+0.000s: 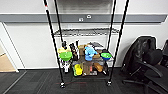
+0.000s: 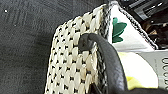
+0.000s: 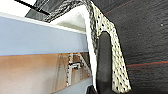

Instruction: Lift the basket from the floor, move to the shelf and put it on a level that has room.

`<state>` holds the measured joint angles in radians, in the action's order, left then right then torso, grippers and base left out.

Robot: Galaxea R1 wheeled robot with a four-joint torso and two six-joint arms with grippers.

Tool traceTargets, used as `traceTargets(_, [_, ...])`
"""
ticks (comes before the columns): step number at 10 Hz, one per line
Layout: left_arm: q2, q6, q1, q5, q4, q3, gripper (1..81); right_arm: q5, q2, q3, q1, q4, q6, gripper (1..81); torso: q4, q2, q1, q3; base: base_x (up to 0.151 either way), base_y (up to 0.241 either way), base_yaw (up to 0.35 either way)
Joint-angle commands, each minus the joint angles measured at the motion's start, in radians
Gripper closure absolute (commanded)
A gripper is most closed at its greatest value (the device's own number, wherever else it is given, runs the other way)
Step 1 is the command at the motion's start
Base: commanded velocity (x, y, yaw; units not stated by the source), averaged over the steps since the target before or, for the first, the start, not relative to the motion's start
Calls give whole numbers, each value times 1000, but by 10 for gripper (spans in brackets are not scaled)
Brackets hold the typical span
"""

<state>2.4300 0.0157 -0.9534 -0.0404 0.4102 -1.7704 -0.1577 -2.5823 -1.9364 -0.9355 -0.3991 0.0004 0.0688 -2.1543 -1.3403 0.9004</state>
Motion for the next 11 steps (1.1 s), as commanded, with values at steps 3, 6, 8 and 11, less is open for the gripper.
traceTargets(3, [-11,-13,135,-18,36,32,811,-59,14,28,175,-41,12,811,0,148,96,-19,0,0,0])
traceTargets(6, [8,-37,219,-29,71,-20,811,-60,-9,1,241,-55,13,811,0,243,157,-24,0,0,0])
traceTargets(8, [3,-42,274,-30,111,-36,811,-65,-24,-22,273,-64,13,811,0,310,200,-24,0,0,0])
traceTargets(11, [-35,-42,327,-38,162,-12,811,-65,-34,-22,318,-86,15,811,0,413,265,-24,0,0,0])
